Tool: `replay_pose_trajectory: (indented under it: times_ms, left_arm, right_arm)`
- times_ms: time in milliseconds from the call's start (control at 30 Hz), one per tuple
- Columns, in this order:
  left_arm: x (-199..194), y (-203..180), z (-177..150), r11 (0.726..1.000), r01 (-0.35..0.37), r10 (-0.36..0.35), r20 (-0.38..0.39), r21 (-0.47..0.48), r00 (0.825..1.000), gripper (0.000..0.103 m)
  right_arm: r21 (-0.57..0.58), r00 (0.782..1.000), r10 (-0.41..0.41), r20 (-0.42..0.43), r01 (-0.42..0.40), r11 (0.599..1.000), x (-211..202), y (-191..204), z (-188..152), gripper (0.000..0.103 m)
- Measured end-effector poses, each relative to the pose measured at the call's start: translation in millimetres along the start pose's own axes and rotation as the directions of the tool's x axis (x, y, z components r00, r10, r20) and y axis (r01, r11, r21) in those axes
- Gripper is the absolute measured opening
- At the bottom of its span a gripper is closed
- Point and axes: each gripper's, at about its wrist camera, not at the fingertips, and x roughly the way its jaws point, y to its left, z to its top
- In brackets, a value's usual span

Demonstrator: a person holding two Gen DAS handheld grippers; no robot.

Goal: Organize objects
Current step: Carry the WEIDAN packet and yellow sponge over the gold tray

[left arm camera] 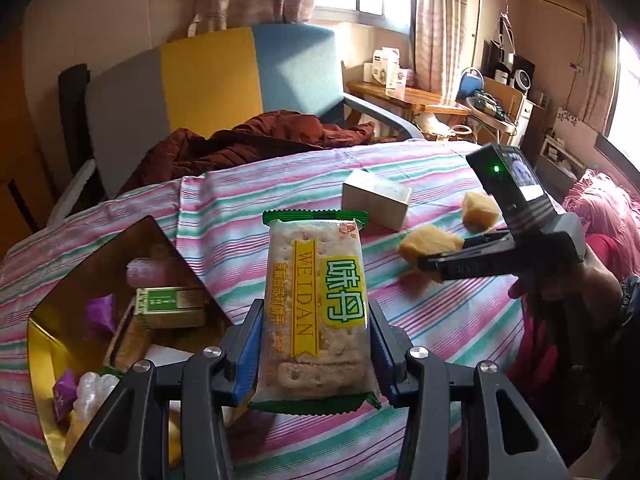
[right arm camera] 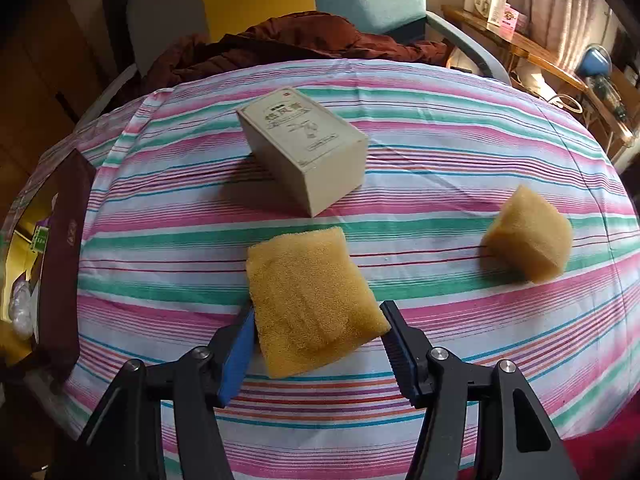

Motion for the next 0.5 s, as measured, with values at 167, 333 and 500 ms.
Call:
replay_pose_trajectory:
  times_ms: [167,333,500]
  left_arm:
    - [-10.1,16.4,-1.6,0.999,-0.038,0.038,0.024,-0.020,0.999,0.048]
    - [-18.4,42.8,-6.5,0.994,-0.086,0.089,0.030,-0.071,0.996,0.048]
    - [-26.0,62.1,-11.6,0.988,-0.124,0.128,0.039,-0.097,0.991,0.048]
  right_arm:
    - [-0.091,0.998,0.051,-0.022,-0.053,0.994,2.9,20.9,-4.9,0.061]
    - [-0.145,0.995,0.062,-0.072,-0.072,0.987,11.0,34.7,-12.3,0.061]
    - [-0.132,0.995,0.060,-0.079,-0.070,0.989,11.9,34.3,-12.6,0.062]
